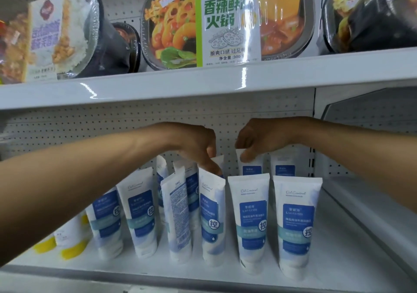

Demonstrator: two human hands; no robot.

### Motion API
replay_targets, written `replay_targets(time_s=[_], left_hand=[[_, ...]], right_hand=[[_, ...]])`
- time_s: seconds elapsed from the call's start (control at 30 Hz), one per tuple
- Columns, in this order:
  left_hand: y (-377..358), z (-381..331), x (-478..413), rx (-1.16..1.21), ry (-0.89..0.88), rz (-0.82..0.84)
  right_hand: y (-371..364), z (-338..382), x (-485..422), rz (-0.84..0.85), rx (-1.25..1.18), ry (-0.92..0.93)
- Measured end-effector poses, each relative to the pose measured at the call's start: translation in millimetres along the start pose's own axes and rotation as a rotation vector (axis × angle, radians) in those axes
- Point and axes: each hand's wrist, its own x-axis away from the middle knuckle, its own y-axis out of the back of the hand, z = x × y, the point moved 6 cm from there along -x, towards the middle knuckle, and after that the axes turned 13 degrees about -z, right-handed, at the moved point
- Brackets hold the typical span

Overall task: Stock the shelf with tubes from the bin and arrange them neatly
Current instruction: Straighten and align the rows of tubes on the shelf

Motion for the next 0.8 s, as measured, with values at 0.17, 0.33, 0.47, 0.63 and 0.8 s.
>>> replay_targets(time_s=[0.17,0.33,0.47,0.63,0.8], left_hand=[[-9,-2,-18,-0.007,-0.011,-0.064],[-15,0,-36,0.013,0.015,-0.126],[-19,-3,-46,0.066,0.009,-0.142],[-21,-1,-48,0.107,0.020,-0.143],[-21,2,-48,0.106,0.030,-0.140]], right_hand=[[-17,-3,0,0.032,0.066,-0.033],[-22,-9,-1,-0.006,0.035,-0.062],[-24,-10,-2,0.001,0.003,-0.053],[-24,-10,-2,0.003,-0.019,-0.042],[-25,-9,-2,0.000,-0.027,-0.037]])
